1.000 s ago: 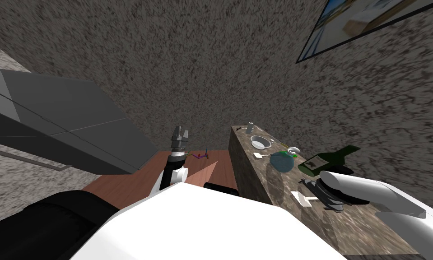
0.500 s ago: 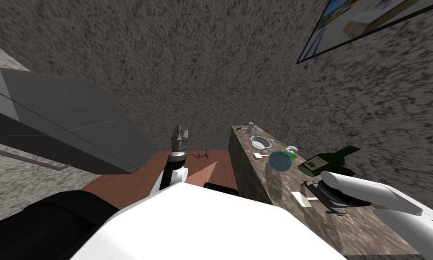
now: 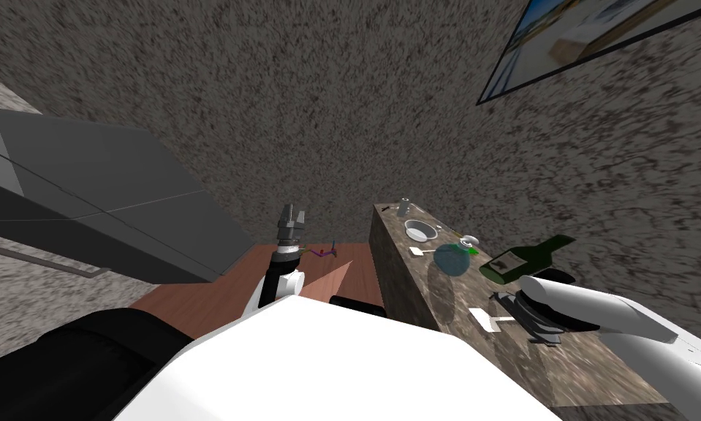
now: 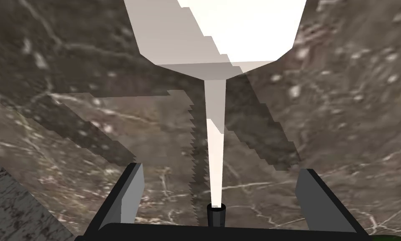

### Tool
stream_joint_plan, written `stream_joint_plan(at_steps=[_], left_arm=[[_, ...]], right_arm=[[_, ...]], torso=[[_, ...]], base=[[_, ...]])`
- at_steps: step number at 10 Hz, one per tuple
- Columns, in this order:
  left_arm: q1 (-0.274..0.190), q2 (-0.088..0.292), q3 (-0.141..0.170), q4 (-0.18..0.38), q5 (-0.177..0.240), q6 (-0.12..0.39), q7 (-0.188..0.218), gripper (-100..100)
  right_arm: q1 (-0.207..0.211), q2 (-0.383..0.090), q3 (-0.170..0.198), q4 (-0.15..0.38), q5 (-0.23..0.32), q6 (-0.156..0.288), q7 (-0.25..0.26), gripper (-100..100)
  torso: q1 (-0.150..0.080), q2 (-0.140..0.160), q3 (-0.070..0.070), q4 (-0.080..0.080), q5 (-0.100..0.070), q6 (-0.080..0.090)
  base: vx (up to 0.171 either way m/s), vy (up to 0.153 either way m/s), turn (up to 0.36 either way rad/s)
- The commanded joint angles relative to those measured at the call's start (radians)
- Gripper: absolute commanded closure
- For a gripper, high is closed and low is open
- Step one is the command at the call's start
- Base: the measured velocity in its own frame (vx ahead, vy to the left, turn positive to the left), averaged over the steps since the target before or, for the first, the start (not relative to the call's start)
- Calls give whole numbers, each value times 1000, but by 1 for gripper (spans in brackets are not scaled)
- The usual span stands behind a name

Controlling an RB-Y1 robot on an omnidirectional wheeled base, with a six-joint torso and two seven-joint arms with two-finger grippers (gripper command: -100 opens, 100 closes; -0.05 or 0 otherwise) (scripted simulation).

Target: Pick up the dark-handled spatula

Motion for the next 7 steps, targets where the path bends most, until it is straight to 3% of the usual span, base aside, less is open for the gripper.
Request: stream_joint_plan(at_steps=[1,2,7], left_arm=[[0,0,0,0,0,0,0,0],[0,0,0,0,0,0,0,0],[0,0,0,0,0,0,0,0]], right_arm=[[-35,-2,-16,50,21,-4,-20,-100],[-35,-2,-16,71,21,-4,-20,-100],[-35,-2,-16,71,21,-4,-20,-100]], torso=[[0,0,0,0,0,0],[-1,1,0,0,0,1],[-2,1,0,0,0,1]], base=[[-12,-16,-46],[-5,-25,-9],[-3,-13,5]])
